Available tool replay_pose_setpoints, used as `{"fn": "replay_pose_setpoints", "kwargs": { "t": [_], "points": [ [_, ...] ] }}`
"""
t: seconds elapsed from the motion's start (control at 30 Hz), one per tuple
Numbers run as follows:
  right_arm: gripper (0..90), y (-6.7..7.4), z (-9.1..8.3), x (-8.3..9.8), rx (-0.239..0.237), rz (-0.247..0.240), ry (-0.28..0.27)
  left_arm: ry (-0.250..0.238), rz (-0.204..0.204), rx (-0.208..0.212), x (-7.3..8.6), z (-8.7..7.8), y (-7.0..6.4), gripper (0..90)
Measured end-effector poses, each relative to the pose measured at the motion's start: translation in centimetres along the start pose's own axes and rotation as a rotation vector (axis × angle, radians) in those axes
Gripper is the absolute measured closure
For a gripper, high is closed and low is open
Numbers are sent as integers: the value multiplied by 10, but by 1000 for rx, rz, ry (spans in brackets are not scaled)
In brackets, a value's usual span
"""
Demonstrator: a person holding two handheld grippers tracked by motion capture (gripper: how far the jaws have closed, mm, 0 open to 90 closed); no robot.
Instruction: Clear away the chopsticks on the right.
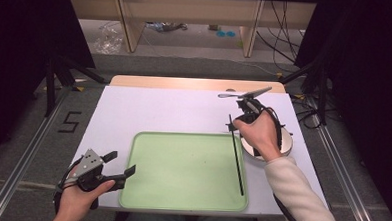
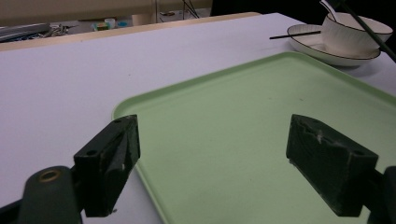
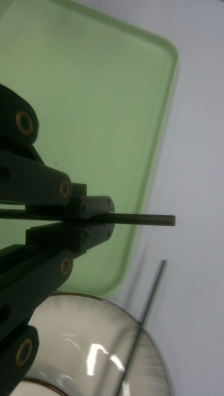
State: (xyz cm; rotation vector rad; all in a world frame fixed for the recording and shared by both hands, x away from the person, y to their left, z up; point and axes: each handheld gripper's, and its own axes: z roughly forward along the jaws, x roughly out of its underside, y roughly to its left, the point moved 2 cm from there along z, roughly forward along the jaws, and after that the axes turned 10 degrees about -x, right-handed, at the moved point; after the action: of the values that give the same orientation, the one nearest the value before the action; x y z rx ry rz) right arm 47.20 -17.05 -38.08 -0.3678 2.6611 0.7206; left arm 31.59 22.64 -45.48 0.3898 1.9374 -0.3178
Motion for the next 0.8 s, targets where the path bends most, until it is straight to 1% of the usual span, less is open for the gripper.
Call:
{"fn": "replay_pose_setpoints", "kwargs": {
  "t": [0.03, 0.07, 0.13, 0.2, 0.23, 0.27, 0.33, 0.37, 0.43, 0.5, 0.53, 0.6, 0.73, 0.77, 0.8],
  "points": [
    [879, -5, 5, 4, 7, -4, 29, 6, 0, -5, 0, -1, 0, 174],
    [878, -7, 8, 7, 2, 14, 42, 5, 1, -4, 0, -1, 0, 173],
    [878, -10, 14, 12, 1, 38, 35, 7, 5, -4, 0, -1, 0, 173],
    [878, -12, 20, 17, 22, 54, 49, 7, 5, -4, 0, -1, 0, 174],
    [878, -12, 22, 17, 18, 54, 57, 3, 4, 1, 0, 0, 1, 174],
    [878, -13, 24, 18, 17, 71, 61, 3, 4, 1, 0, 0, 1, 174],
    [878, -15, 27, 18, 29, 83, 67, 4, 4, 0, 0, 0, 0, 174],
    [878, -16, 29, 18, 35, 101, 65, 4, 4, 0, 0, 0, 0, 174],
    [878, -19, 32, 18, 51, 116, 79, 7, 6, -2, 0, 0, 1, 174],
    [878, -22, 37, 18, 55, 127, 92, 11, 6, -3, 0, 0, 0, 174],
    [877, -25, 39, 18, 67, 119, 100, 7, 5, -2, 0, 0, 0, 174],
    [876, -28, 45, 17, 76, 132, 113, 9, 7, -3, 0, 0, 0, 174],
    [872, -33, 57, 18, 114, 127, 148, 9, 4, -3, 0, -1, 1, 174],
    [869, -30, 59, 18, 125, 189, 170, 10, 5, -3, 0, -1, 1, 174],
    [866, -33, 63, 18, 141, 163, 169, 11, 1, -2, 0, -1, 1, 174]
  ]
}}
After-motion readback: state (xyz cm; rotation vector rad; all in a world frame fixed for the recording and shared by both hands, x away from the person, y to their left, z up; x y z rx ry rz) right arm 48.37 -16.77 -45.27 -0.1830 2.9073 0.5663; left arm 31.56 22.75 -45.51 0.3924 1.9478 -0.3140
